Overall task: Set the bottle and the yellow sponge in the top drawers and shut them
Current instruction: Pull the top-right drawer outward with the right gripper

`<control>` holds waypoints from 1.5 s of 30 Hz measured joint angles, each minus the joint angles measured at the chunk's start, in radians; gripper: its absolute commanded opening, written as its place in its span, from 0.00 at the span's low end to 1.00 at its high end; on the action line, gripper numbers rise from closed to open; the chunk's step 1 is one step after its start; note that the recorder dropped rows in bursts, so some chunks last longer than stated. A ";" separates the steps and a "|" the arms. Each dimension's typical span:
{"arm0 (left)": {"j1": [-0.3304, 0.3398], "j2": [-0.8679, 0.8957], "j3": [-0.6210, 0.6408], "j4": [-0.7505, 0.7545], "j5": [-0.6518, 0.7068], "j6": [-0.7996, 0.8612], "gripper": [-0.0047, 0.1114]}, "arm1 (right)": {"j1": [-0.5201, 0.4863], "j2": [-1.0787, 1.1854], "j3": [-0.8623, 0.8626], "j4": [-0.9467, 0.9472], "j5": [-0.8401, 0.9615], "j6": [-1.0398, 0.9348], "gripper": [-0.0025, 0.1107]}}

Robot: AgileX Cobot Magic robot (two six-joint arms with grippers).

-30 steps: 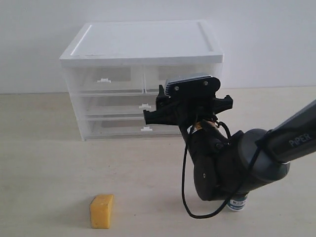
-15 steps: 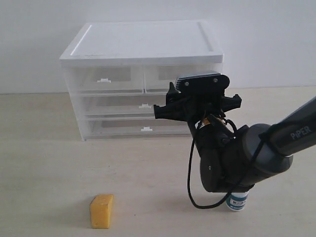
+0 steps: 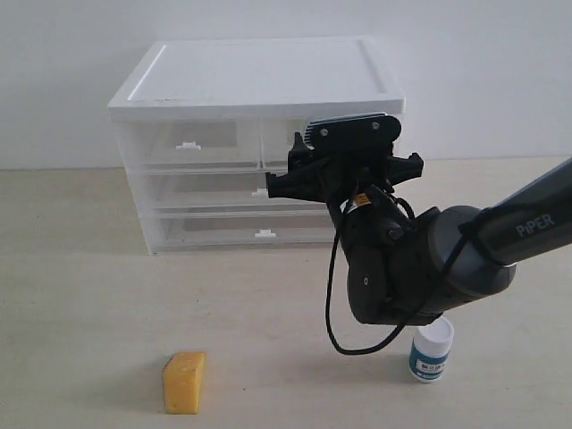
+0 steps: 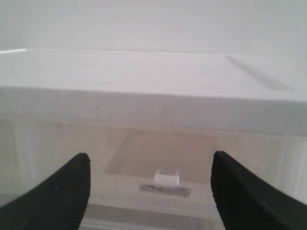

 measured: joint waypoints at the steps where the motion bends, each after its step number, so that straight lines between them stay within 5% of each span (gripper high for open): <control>1: 0.000 0.000 0.000 0.000 0.000 0.000 0.08 | 0.000 0.000 0.000 0.000 0.002 -0.002 0.59; 28: 0.000 0.000 0.000 0.000 0.000 0.000 0.08 | -0.044 0.036 -0.011 -0.020 0.019 0.024 0.58; 36: 0.000 0.000 0.000 0.000 0.000 0.000 0.08 | -0.044 0.036 -0.034 -0.019 0.059 0.016 0.03; 45: 0.000 0.000 0.000 0.000 0.000 0.000 0.08 | -0.042 0.036 -0.036 -0.019 0.074 0.005 0.02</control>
